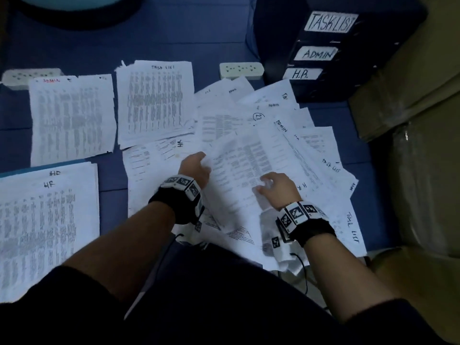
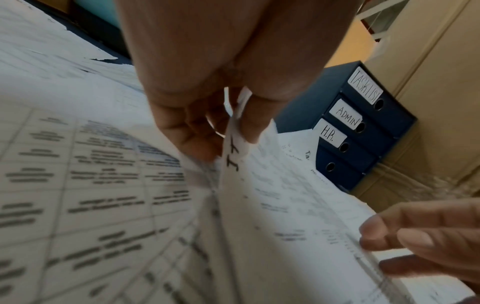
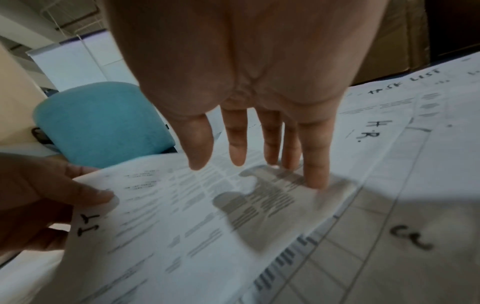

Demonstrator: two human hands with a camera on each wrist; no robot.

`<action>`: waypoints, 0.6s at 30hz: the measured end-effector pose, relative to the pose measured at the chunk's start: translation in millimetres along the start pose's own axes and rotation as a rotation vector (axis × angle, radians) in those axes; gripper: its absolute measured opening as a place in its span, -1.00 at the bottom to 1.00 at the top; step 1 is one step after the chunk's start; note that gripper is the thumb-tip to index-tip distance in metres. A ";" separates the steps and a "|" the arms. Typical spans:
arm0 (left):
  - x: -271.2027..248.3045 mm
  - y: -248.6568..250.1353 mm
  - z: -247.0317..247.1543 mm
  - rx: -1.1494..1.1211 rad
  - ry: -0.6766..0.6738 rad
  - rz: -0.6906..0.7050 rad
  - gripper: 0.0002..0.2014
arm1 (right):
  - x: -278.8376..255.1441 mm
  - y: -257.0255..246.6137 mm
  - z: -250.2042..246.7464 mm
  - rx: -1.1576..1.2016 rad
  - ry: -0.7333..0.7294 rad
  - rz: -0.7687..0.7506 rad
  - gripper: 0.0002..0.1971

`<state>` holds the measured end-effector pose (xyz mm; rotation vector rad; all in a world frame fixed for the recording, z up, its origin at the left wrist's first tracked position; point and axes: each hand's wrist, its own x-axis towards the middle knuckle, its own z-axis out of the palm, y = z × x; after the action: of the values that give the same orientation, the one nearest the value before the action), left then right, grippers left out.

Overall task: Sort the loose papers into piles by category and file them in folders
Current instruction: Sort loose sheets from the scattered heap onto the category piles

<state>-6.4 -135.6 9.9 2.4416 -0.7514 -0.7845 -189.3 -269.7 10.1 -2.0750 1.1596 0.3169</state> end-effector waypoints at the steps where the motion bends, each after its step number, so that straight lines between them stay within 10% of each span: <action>1: -3.8 4.8 -0.5 -0.044 0.046 0.035 -0.75 | -2.5 2.7 -5.3 0.009 0.001 -0.017 -0.55; 9: -41.5 6.8 -43.0 -0.542 0.326 -0.018 -0.87 | -9.3 32.9 -46.7 0.448 0.340 0.162 -0.36; 14: -59.2 -5.5 -49.9 -0.761 0.395 -0.204 -0.61 | -15.0 4.3 -35.2 0.900 -0.115 -0.026 -0.53; 18: -73.9 -13.1 -47.7 -0.761 0.359 -0.186 -0.79 | -9.4 -23.8 -32.7 0.866 -0.028 -0.135 -0.91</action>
<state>-22.2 -67.9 65.3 1.8759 -0.0537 -0.5339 -179.4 -278.7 49.4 -1.3582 0.9018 -0.2025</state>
